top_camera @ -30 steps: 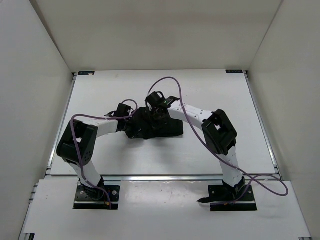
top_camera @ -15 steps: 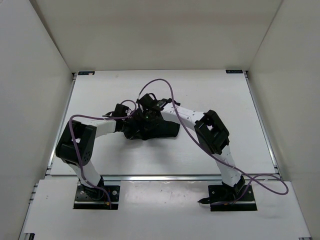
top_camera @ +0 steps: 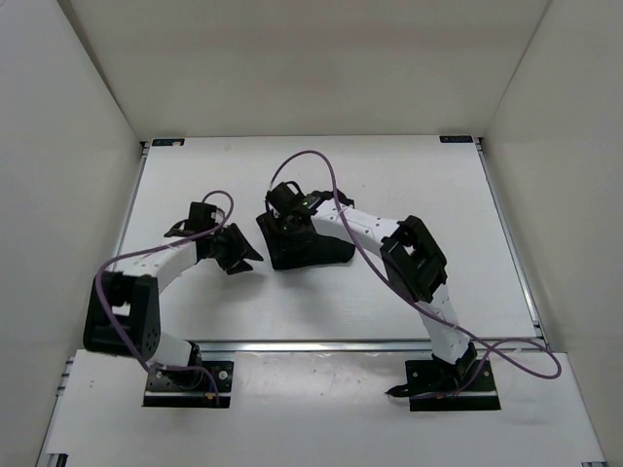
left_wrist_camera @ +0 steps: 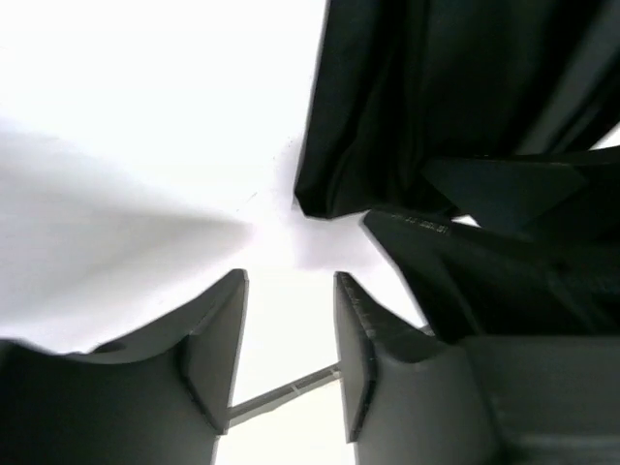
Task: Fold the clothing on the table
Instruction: Fold the skirt
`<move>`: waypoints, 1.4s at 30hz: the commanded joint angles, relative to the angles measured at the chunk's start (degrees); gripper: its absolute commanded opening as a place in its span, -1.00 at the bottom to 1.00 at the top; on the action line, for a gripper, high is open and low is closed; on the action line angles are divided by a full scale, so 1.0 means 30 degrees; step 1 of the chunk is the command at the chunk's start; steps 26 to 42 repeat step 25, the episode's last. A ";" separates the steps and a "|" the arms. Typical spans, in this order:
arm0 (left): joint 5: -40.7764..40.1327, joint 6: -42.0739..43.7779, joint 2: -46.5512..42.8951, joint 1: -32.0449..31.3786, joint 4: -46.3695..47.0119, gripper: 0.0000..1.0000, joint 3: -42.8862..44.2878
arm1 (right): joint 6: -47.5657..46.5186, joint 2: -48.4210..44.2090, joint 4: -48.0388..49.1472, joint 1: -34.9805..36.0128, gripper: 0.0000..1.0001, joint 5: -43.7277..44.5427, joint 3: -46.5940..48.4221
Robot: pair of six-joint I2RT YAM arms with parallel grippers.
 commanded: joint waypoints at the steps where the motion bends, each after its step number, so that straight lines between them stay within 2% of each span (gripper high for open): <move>1: 0.0166 0.1218 -0.2312 0.1228 -0.1250 0.11 -0.0353 | 0.0205 -0.2248 -0.1789 0.0316 0.05 0.2692 0.0544; 4: -0.0712 0.2651 -0.3222 0.2399 -0.2889 0.15 0.0115 | 0.0614 -0.4121 -0.3169 0.0230 0.05 0.3693 -0.1002; 6: -0.1152 0.3623 -0.3253 0.3017 -0.3885 0.16 0.0438 | 0.0849 -0.6574 -0.3229 -0.0385 0.14 0.4422 -0.3516; 7: -0.1328 0.4060 -0.3311 0.3222 -0.3977 0.16 0.0527 | 0.0588 -0.7283 -0.3084 -0.0821 0.30 0.4544 -0.4282; 8: -0.1445 0.4354 -0.3427 0.3195 -0.4210 0.17 0.0557 | 0.0237 -0.8653 -0.2705 -0.1174 0.70 0.4574 -0.5421; 10: -0.1593 0.4385 -0.3575 0.3224 -0.4243 0.16 0.0791 | -0.0641 -1.1115 -0.1915 -0.2137 0.99 0.3877 -0.7300; 12: -0.1710 0.3950 -0.3808 0.3078 -0.4154 0.18 0.0762 | -0.1052 -1.2263 -0.1676 -0.3834 0.98 0.2270 -0.8210; 17: -0.1913 0.3421 -0.4160 0.2580 -0.4008 0.18 0.0877 | -0.1466 -1.3646 -0.1968 -0.6065 0.98 0.0274 -0.8714; 21: -0.1974 0.3274 -0.4307 0.2492 -0.3949 0.19 0.0879 | -0.1671 -1.4904 -0.0219 -0.7647 0.63 -0.3353 -0.9825; 22: -0.1945 0.3302 -0.4337 0.2520 -0.3978 0.19 0.0850 | -0.1670 -1.5110 0.0108 -0.7942 0.59 -0.3452 -1.0146; 24: -0.2091 0.3302 -0.4220 0.2462 -0.4037 0.19 0.0938 | -0.2021 -1.4647 -0.0384 -0.7655 0.63 -0.2552 -0.9510; 25: -0.2033 0.3360 -0.4278 0.2433 -0.4095 0.19 0.0967 | -0.2602 -1.4324 -0.0706 -0.7246 0.89 -0.1733 -0.9157; 42: -0.2033 0.3360 -0.4278 0.2433 -0.4095 0.19 0.0967 | -0.2602 -1.4324 -0.0706 -0.7246 0.89 -0.1733 -0.9157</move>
